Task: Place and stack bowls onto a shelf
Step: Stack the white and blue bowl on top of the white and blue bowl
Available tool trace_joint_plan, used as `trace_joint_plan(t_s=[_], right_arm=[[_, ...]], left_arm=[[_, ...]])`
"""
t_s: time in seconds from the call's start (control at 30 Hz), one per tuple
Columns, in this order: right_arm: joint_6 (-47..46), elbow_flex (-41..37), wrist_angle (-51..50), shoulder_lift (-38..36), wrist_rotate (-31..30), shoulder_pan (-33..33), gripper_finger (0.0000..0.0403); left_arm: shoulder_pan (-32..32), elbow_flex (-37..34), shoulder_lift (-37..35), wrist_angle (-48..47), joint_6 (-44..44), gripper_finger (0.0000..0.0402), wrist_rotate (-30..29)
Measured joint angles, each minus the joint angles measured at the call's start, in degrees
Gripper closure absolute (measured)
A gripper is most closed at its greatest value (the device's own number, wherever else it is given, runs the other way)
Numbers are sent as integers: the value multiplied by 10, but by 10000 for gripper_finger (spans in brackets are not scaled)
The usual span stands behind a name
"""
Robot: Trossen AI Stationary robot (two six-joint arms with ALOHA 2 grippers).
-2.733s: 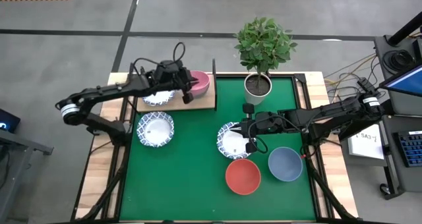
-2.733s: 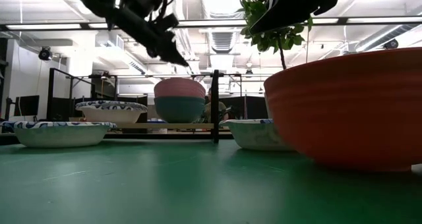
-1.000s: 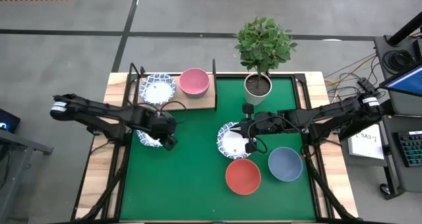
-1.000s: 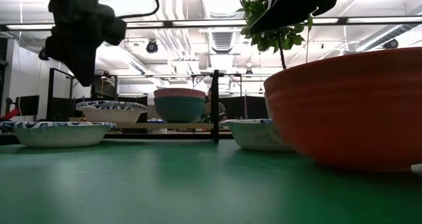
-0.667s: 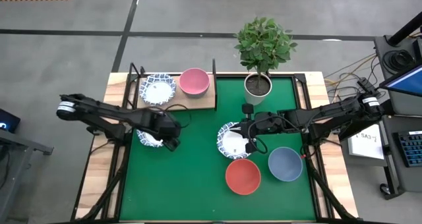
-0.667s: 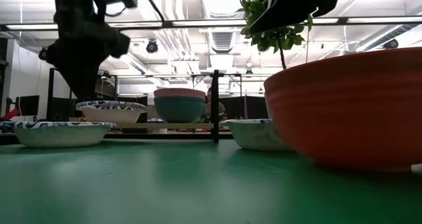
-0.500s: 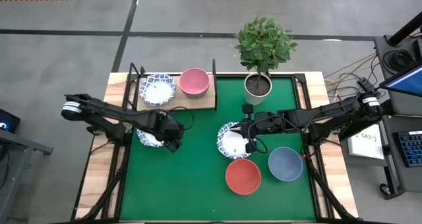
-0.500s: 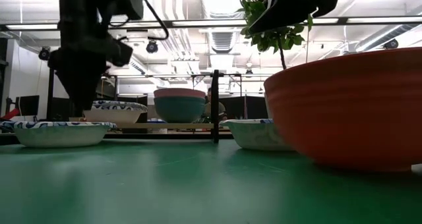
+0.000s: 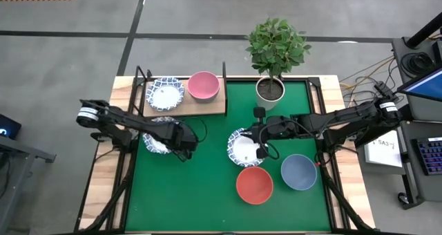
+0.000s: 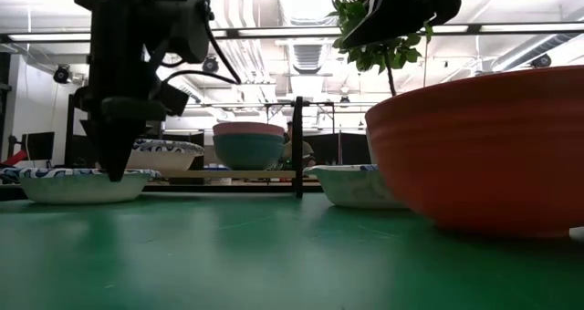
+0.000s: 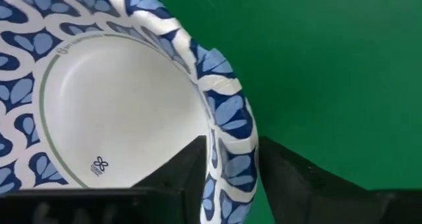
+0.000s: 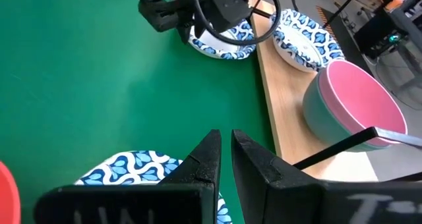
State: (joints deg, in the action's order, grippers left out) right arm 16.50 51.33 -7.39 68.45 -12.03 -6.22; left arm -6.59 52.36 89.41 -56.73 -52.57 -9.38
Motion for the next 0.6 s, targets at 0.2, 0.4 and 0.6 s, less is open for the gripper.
trace_joint_plan(t_s=[0.2, 0.4, 0.6], right_arm=[[0, 0, 0, 0, 0, 0, 376], [0, 0, 0, 0, 0, 0, 376], [1, 0, 0, 0, 0, 1, 376]], left_arm=[[-20, 5, 8, -5, 0, 375, -3], [-72, 82, -3, -125, 66, 395, 10], [-146, 231, -4, -310, 247, 400, -45]])
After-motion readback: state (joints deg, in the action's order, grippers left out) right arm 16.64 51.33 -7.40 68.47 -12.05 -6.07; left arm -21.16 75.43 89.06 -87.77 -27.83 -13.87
